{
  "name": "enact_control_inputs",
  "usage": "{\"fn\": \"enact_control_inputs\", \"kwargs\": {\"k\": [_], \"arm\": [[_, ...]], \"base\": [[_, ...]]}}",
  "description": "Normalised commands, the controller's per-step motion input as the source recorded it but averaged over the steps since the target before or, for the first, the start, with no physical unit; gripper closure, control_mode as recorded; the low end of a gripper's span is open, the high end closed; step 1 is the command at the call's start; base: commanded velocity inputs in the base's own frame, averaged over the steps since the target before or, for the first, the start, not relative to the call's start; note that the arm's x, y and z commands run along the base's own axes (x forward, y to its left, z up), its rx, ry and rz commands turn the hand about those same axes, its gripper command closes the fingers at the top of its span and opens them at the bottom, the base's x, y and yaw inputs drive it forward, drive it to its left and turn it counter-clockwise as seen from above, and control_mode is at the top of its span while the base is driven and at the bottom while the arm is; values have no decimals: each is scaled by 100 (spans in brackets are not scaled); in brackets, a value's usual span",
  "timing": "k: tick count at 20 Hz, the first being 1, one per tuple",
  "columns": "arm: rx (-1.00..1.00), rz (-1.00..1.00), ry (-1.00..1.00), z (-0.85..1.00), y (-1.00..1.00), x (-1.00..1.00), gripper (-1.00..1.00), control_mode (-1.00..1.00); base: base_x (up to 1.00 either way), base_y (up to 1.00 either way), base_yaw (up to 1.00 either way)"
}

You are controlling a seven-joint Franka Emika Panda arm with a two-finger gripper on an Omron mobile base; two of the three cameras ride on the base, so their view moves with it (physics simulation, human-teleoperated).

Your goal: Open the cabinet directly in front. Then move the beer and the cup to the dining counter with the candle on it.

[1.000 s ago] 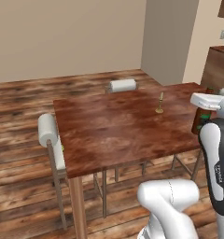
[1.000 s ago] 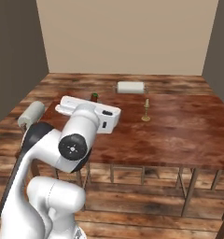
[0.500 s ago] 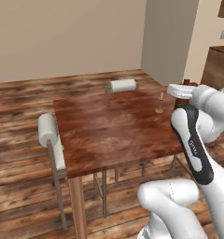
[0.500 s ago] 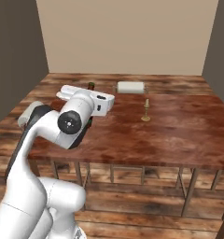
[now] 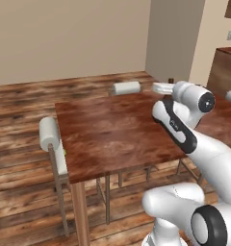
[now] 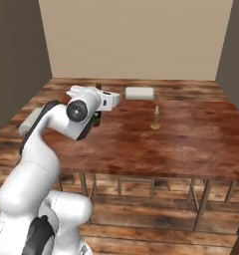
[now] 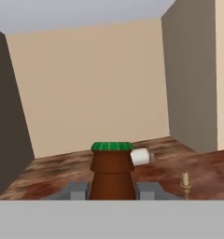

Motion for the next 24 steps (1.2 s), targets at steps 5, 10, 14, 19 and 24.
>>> {"fn": "enact_control_inputs", "kwargs": {"k": [5,10,14,19,24], "arm": [[0,0,3,-38,-1,49,100,-100],[0,0,0,-52,-11,1,100,-100],[0,0,-4,-30,-13,0,100,-100],[0,0,-7,-15,-14,0,100,-100],[0,0,-8,-2,-3,1,100,-100]], "base": [[0,0,0],[0,0,0],[0,0,0],[0,0,0],[0,0,0]]}}
